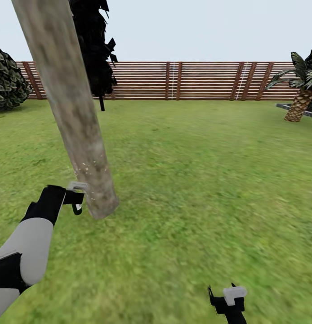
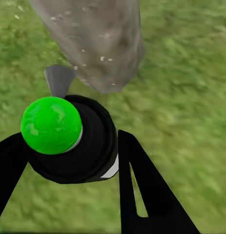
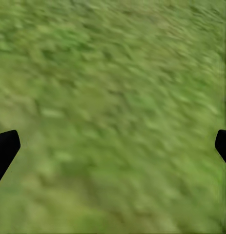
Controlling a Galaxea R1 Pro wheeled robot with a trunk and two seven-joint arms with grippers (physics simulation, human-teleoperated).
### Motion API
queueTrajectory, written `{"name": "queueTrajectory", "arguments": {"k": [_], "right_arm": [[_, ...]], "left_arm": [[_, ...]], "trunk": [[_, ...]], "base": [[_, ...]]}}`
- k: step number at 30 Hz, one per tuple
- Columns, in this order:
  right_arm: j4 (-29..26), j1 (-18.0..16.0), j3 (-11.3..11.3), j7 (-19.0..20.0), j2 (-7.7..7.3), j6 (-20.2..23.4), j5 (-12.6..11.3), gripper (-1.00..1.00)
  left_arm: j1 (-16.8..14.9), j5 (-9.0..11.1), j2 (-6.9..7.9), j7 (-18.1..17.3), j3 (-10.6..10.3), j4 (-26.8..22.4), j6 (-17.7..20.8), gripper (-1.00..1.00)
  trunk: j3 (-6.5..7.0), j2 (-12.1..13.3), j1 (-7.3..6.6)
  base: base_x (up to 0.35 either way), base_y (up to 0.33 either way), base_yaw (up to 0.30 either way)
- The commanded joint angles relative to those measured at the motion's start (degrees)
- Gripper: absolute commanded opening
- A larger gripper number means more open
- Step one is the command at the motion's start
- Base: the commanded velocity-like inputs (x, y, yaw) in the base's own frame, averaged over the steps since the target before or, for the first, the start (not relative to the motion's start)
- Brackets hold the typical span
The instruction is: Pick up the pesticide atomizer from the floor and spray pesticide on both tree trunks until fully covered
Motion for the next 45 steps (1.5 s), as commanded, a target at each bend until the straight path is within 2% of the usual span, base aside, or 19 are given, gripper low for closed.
{"name": "queueTrajectory", "arguments": {"k": [1, 7, 15, 16, 18, 21, 28, 32, 34, 37, 42, 44, 45], "right_arm": [[0.0, 0.0, 0.0, 0.0, 0.0, 0.01, 0.0, 1.0], [0.0, 0.0, 0.0, 0.0, 0.0, 0.01, 0.0, 1.0], [0.0, 0.0, 0.01, 0.0, 0.0, -0.01, 0.01, 1.0], [0.0, 0.0, 0.01, 0.0, 0.0, -0.01, 0.01, 1.0], [0.0, 0.0, 0.05, 0.0, 0.0, -0.01, 0.01, 1.0], [0.0, 0.0, 0.08, 0.0, 0.0, -0.01, 0.01, 1.0], [0.0, 0.0, 0.01, -0.02, 0.0, -0.01, 0.0, 1.0], [0.0, 0.0, 0.0, 0.0, 0.0, -0.01, 0.0, 1.0], [0.0, 0.0, 0.0, -0.03, 0.0, -0.01, 0.0, 1.0], [0.0, 0.0, 0.0, 0.0, 0.0, -0.01, 0.01, 1.0], [0.0, 0.0, 0.0, -0.04, 0.0, -0.01, -0.05, 1.0], [0.0, 0.0, 0.0, -0.02, 0.0, -0.01, -0.06, 1.0], [0.0, 0.0, 0.0, -0.04, 0.0, -0.01, -0.01, 1.0]], "left_arm": [[0.11, 0.11, -0.06, 0.29, -0.01, -0.01, 0.01, -1.0], [0.3, 0.14, -0.51, 0.56, 0.05, -0.01, 0.01, -1.0], [0.8, 0.16, -0.32, 0.62, 0.14, 0.55, 0.01, -1.0], [1.24, 0.22, -0.29, 0.63, 0.33, 0.57, -0.01, -1.0], [2.16, 0.34, -0.24, 0.65, 2.34, 0.5, -0.24, -1.0], [2.42, 0.32, -0.35, 0.72, 3.33, 0.45, -0.32, -1.0], [2.75, 0.57, -1.49, 3.83, 3.52, 0.65, -0.36, -1.0], [2.76, 0.45, -3.53, 3.97, 3.5, 0.35, -0.34, -1.0], [2.76, 0.38, -3.76, 3.98, 3.59, 0.35, -0.34, -1.0], [2.85, 0.28, -2.93, 3.99, 3.89, 0.24, -0.39, -1.0], [4.34, 0.32, -0.22, 3.99, 4.26, 0.14, -0.51, -1.0], [4.98, 0.38, -0.33, 3.99, 4.24, 0.16, -0.58, -1.0], [5.18, 0.53, -1.41, 4.27, 4.23, 0.39, -0.6, -1.0]], "trunk": [[0.0, 0.0, 0.0], [0.0, 0.0, 0.0], [0.0, 0.0, 0.0], [0.0, 0.0, 0.0], [0.0, 0.0, 0.0], [0.0, 0.0, 0.0], [0.0, 0.0, 0.0], [0.0, 0.0, 0.0], [0.0, 0.0, 0.0], [0.0, 0.0, 0.0], [0.0, 0.0, 0.0], [0.0, 0.0, 0.0], [0.0, 0.0, 0.0]], "base": [[0.138, -0.272, 0.001], [0.138, -0.272, 0.141], [0.139, -0.272, 0.275], [0.142, -0.272, 0.278], [0.149, -0.268, 0.278], [0.156, -0.264, 0.277], [0.165, -0.256, 0.043], [0.173, -0.247, 0.001], [0.174, -0.246, 0.0], [0.176, -0.244, 0.0], [0.177, -0.243, 0.0], [0.177, -0.243, 0.089], [0.177, -0.243, 0.254]]}}
